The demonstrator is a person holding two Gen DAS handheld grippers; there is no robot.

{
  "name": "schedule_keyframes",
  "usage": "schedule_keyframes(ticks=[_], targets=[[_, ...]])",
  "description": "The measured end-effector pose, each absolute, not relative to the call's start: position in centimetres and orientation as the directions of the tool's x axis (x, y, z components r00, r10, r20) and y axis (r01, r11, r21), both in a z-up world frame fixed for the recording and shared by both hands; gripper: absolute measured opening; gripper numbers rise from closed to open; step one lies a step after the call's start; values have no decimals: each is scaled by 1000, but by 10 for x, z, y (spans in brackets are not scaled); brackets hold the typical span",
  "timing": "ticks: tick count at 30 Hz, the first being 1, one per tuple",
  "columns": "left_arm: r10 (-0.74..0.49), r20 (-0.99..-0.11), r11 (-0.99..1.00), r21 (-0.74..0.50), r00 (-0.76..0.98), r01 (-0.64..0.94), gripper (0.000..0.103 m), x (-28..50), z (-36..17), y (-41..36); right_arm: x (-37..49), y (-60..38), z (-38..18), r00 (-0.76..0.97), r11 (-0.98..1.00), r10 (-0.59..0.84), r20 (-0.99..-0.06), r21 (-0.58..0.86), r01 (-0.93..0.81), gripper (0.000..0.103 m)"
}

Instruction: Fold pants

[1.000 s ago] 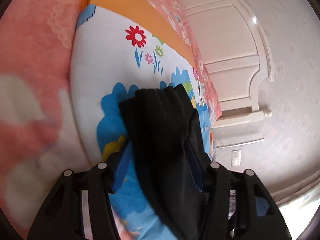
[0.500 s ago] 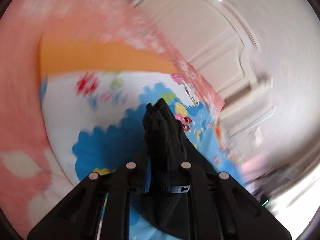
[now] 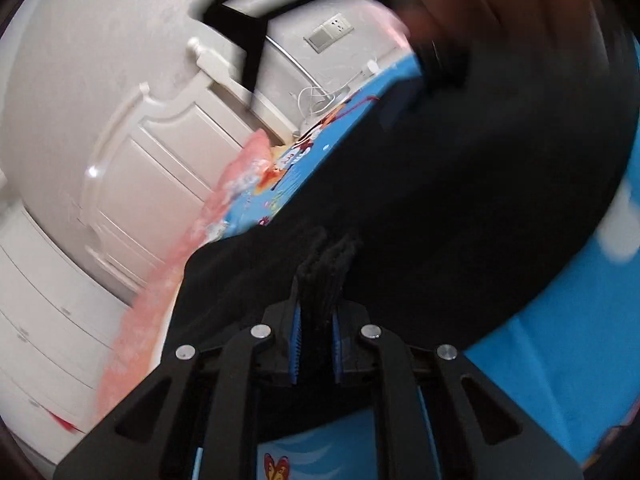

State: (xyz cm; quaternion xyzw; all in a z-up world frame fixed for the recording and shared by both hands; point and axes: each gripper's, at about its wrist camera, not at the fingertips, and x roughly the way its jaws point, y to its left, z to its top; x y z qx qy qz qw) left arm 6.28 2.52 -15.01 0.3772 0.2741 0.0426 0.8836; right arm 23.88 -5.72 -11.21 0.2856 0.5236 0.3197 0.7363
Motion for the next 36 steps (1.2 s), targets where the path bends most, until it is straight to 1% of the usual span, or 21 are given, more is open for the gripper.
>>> schedule_keyframes(ticks=[2,8,11,15,16,17,19,20,21,24,27,29,30,32,34,36], targets=[[285,-457,737,666,843,112,12,64,-146,32,241,-56,-111,223,627,775,-592,763,-157,98],[285,-407,799,600,868,19,11,58,-118,48,239,-23,-123,74,579,815,-574,805,-129,98],[275,-393,808,589,877,10,11,52,-113,47,237,-2,-123,20,561,825,-564,816,-140,98],[257,-382,809,588,888,18,11,51,-114,46,246,33,-139,-58,562,818,-573,816,-138,98],[254,-381,807,590,889,22,11,51,-114,47,249,40,-140,-64,558,819,-570,817,-147,87],[253,-380,805,593,890,24,11,47,-116,44,249,44,-140,-69,555,818,-570,816,-161,58],[256,-373,799,601,891,22,11,48,-114,41,251,49,-143,-71,592,789,-610,787,-175,36],[257,-369,797,604,893,20,11,50,-112,41,253,45,-141,-61,586,796,-602,792,-174,27],[253,-359,796,605,899,18,11,52,-109,40,253,39,-137,-48,580,802,-596,795,-178,23],[184,-327,790,610,927,58,11,57,-98,18,253,6,-116,20,564,818,-575,795,-223,22],[114,-332,783,610,936,121,11,67,-101,-13,254,-39,-106,99,583,810,-577,780,-227,22],[65,-357,778,603,932,177,11,75,-111,-36,257,-65,-111,128,601,799,-587,772,-206,22],[47,-384,773,598,922,210,11,81,-119,-48,260,-80,-118,134,610,792,-595,772,-180,22],[42,-423,759,603,905,247,11,87,-132,-61,263,-94,-135,128,634,773,-621,757,-156,22],[54,-445,752,607,894,257,11,92,-144,-68,265,-105,-155,118,624,781,-613,773,-118,22],[63,-447,753,608,892,252,11,93,-145,-67,265,-110,-161,118,605,796,-594,788,-113,22]])
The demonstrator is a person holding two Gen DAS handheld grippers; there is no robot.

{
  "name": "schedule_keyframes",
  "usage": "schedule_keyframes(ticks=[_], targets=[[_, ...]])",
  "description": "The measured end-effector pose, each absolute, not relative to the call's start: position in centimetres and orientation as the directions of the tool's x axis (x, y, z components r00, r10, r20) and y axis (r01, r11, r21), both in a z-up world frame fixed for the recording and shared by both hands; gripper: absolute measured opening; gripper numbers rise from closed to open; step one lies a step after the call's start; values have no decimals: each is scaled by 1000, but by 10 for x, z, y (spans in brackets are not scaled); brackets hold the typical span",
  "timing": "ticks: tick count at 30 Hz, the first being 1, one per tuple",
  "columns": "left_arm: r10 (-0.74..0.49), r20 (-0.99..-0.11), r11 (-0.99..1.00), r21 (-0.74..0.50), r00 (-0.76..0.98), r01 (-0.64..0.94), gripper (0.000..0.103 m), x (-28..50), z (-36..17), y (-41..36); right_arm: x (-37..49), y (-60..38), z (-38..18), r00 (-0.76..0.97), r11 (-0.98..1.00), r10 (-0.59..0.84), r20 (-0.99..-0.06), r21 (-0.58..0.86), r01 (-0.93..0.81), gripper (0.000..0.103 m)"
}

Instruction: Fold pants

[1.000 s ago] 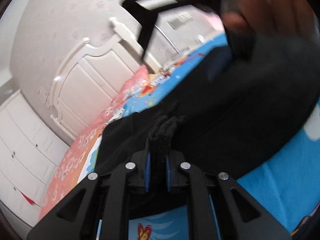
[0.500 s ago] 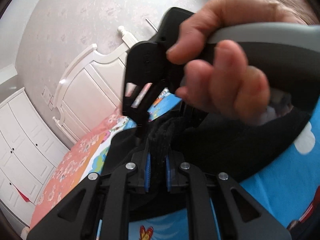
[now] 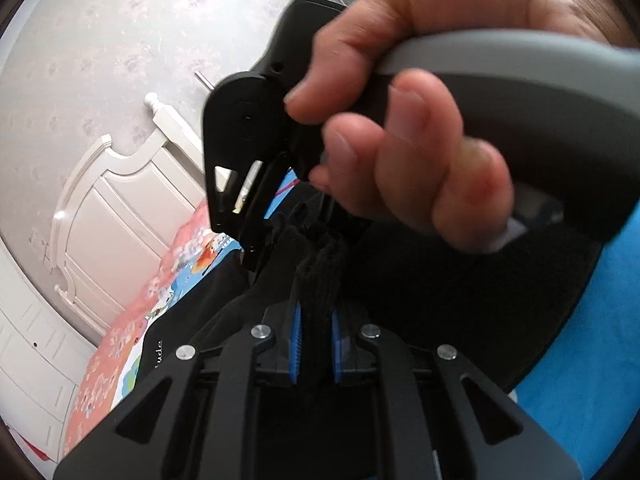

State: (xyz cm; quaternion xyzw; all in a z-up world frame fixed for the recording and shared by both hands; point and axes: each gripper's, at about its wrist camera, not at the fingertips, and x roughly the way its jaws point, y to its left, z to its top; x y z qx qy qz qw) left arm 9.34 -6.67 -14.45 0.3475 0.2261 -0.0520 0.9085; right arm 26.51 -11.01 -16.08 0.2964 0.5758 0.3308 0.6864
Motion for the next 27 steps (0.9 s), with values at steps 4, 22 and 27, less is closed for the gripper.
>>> schedule_keyframes(ticks=[4,22,27], targets=[[48,-426,772,590,903,237,11,96,-128,-61,262,-113,-142,139,608,794,-592,776,-167,21],[-81,-425,995,22,902,99,52,56,-67,64,244,-133,-84,465,916,392,-794,386,-113,69],[97,-542,986,-61,834,-155,27,80,-96,158,191,-70,-42,620,947,307,-722,163,-278,89]])
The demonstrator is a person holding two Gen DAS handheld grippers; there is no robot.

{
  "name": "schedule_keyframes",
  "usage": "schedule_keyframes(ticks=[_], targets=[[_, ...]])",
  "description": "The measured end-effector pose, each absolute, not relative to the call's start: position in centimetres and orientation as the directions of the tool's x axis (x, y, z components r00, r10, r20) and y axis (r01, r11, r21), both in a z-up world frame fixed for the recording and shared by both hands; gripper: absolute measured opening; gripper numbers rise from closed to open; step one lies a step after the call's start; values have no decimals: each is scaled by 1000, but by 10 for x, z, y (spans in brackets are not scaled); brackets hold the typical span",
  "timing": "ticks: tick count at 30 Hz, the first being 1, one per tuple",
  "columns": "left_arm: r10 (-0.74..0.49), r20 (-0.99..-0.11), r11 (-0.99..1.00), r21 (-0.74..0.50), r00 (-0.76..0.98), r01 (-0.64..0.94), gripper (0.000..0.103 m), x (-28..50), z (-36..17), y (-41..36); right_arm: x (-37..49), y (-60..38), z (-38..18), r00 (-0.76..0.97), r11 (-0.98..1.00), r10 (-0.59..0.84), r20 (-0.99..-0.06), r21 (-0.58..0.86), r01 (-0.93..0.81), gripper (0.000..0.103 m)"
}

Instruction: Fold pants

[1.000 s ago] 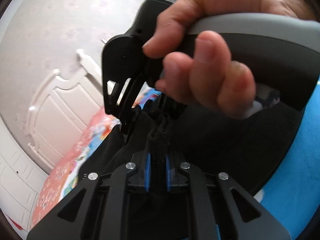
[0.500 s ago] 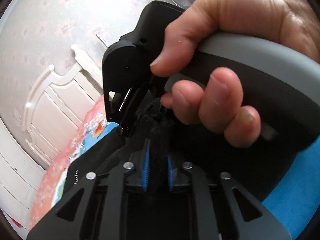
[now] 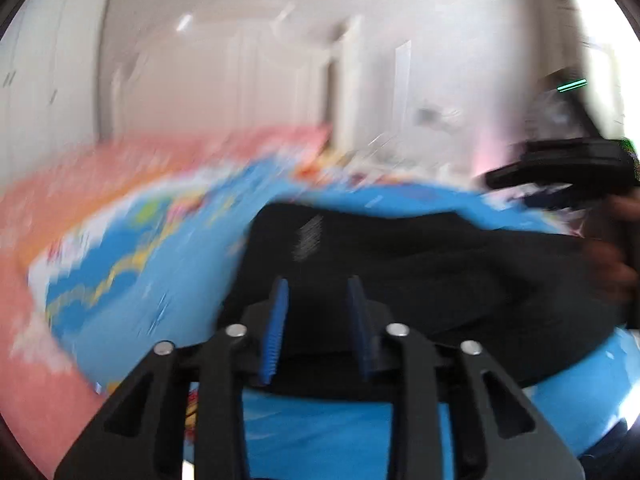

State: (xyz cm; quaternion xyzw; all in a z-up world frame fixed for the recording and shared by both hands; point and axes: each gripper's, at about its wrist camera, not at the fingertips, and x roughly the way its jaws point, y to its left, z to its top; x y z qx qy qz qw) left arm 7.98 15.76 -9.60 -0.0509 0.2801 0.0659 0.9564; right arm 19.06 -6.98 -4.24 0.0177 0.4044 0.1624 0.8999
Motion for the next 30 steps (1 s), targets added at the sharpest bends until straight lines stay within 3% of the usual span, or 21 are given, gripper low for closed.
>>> schedule_keyframes(ticks=[2,5,8,12,14,18,21,22,23,24,26,30], targets=[[66,-659,990,-52,750,-133,27,87,-130,158,174,-38,-50,637,940,296,-712,99,-326,89],[41,-657,991,-67,753,-113,27,76,-128,158,157,-12,-76,613,919,297,-732,45,-391,88],[-2,-648,986,-128,761,-106,26,73,-127,169,156,4,-118,604,923,112,-789,-143,-358,87],[40,-549,984,-125,835,-129,27,72,-76,168,141,-8,-126,658,915,132,-741,-164,-369,87],[2,-590,988,-124,807,-93,36,109,-63,185,144,-8,-128,650,923,137,-747,-143,-358,90],[-79,-683,988,-151,726,-34,33,192,-69,214,141,-5,-135,650,926,141,-747,-133,-354,91],[-90,-801,992,-126,592,-20,48,255,-106,227,142,-1,-135,648,925,141,-749,-133,-355,91],[-119,-806,987,-158,579,-17,60,267,-114,233,143,-1,-135,647,926,137,-750,-135,-352,91],[-124,-808,985,-171,576,-28,64,270,-114,238,144,-1,-134,646,927,137,-751,-132,-351,91],[-128,-812,983,-182,570,-37,62,271,-110,242,145,-2,-134,644,926,141,-752,-129,-355,91],[-59,-773,983,-154,632,-96,42,255,-86,245,146,-3,-134,640,925,150,-754,-121,-360,92],[-137,-658,957,-280,741,-73,42,188,-58,236,151,-10,-126,600,927,194,-776,-54,-371,92]])
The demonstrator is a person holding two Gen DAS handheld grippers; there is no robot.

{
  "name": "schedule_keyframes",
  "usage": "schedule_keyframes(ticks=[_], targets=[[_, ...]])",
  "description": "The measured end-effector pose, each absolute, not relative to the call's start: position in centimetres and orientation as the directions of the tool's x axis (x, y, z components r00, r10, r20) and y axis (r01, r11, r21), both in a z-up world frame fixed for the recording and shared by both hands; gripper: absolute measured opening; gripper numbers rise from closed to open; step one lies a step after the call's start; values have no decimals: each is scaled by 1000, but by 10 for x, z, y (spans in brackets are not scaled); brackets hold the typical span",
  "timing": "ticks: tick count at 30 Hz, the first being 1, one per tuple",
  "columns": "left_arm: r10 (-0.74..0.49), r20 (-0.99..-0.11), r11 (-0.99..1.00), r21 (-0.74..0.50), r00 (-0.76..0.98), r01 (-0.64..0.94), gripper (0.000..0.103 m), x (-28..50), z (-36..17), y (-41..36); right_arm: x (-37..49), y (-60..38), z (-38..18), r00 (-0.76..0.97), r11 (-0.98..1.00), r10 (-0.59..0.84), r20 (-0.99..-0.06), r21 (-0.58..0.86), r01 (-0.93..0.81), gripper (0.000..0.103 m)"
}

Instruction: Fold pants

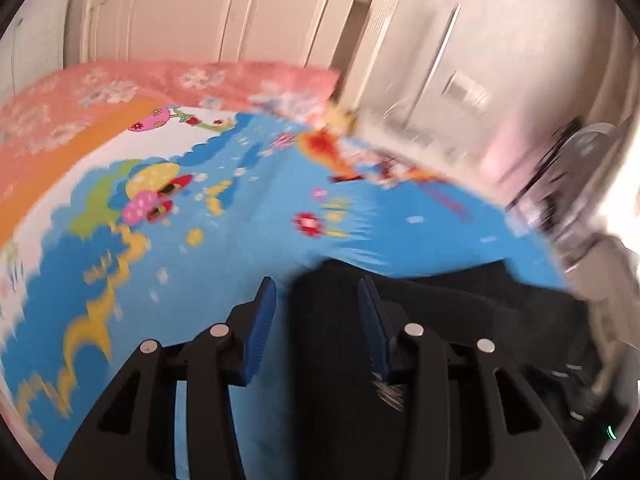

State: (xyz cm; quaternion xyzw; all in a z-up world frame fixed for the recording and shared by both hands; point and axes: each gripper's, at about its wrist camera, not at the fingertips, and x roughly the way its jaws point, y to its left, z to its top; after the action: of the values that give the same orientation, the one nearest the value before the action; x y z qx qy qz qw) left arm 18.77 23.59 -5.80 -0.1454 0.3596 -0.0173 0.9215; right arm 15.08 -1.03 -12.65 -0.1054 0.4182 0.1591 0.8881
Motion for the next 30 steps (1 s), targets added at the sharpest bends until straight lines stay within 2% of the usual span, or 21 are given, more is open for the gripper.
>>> schedule_keyframes(ticks=[1,4,5,7,10,13,15,17,21,23,24,27,29,30], targets=[[-124,-620,962,-267,774,-60,42,166,-52,229,154,-17,-120,575,927,228,-786,-6,-375,92],[-107,-488,985,-170,866,25,56,96,-44,191,166,-62,-90,562,925,363,-743,215,-313,92],[-94,-470,993,-113,878,46,57,75,-47,173,173,-79,-84,564,922,385,-731,280,-267,96],[-93,-464,990,52,881,132,57,47,-61,127,194,-114,-83,536,899,427,-728,408,-161,96],[-78,-465,931,283,882,231,57,24,-89,64,216,-129,-95,446,892,444,-777,432,-134,96],[-78,-452,854,430,889,293,58,18,-105,17,227,-144,-108,420,862,481,-770,502,-68,96],[-72,-437,830,473,897,297,58,24,-110,-1,235,-146,-116,385,836,524,-760,546,-61,96],[-54,-449,807,506,892,303,63,39,-115,-15,242,-147,-122,364,836,523,-771,548,-40,96],[-2,-489,759,567,872,320,64,66,-129,-34,253,-154,-125,352,803,561,-749,595,-14,96],[18,-471,724,615,882,313,64,72,-136,-40,257,-155,-126,342,798,569,-748,603,-10,96],[22,-475,724,614,880,313,62,75,-135,-41,258,-156,-127,337,792,575,-746,610,-2,96],[35,-497,750,587,867,306,27,85,-132,-39,260,-158,-128,326,785,585,-743,619,3,96],[30,-493,759,578,869,302,17,88,-129,-40,262,-155,-128,316,788,585,-747,615,-4,96],[27,-490,762,574,871,299,16,88,-126,-39,263,-153,-128,309,793,582,-752,609,-11,96]])
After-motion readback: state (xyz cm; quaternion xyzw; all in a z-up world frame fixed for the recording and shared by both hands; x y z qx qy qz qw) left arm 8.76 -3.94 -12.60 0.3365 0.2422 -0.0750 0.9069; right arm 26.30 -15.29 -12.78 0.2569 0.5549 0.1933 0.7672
